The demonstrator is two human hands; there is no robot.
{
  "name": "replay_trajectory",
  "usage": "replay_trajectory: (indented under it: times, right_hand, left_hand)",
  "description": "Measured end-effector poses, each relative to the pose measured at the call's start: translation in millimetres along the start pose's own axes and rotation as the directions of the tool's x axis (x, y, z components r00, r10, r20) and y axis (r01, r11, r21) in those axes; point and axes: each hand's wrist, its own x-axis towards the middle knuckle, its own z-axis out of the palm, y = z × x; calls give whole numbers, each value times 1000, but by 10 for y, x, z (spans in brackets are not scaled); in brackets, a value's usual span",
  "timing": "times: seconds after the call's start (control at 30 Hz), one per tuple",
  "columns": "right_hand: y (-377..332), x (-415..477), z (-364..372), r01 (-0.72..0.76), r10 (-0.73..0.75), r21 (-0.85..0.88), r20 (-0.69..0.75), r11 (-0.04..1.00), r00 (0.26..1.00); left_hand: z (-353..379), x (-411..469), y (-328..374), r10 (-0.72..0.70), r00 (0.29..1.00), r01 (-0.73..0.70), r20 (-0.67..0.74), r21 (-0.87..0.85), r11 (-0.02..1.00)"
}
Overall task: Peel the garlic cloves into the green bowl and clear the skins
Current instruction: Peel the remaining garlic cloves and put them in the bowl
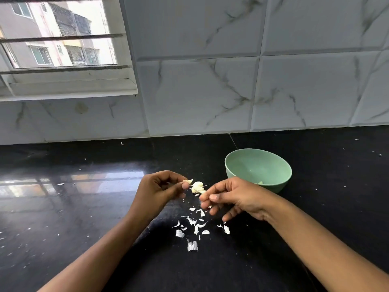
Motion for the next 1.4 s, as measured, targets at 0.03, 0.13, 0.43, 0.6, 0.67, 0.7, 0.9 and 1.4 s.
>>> replay_trajectory:
  times: [0.03, 0.13, 0.43, 0.6, 0.67, 0.7, 0.9, 1.4]
  right_hand:
    - [12, 3, 17, 24, -26, -48, -33, 999, 999]
    - [38, 23, 54, 54, -85, -250, -115, 967, 990]
    - [20, 16, 109, 224, -378, -396, -371, 890, 848]
    - [71, 45, 184, 271, -419, -476, -236, 836, 877]
    - [71, 54, 239, 358, -481, -421, -234, 833, 845]
    - [82, 64, 264, 390, -499, -384, -245, 837, 831]
    - [97, 55, 275, 455, -538, -305, -302, 836, 787]
    - [113, 139, 224, 381, -339, 101, -289, 919, 895]
  left_hand:
    - [11, -3, -2, -42, 999, 42, 15, -35, 998]
    - [56, -20, 13, -108, 992, 113, 61, -84, 990]
    - [71, -34, 28, -285, 948, 311, 140, -231, 922]
    - [105, -42, 28, -321, 932, 357, 169, -283, 890]
    - [104, -40, 11, -309, 937, 343, 162, -268, 900]
    - [105, -53, 15, -302, 939, 336, 163, -257, 906]
    - [179, -103, -4, -266, 942, 301, 204, -161, 940]
    - [100, -85, 3, 178, 978, -203, 109, 299, 932]
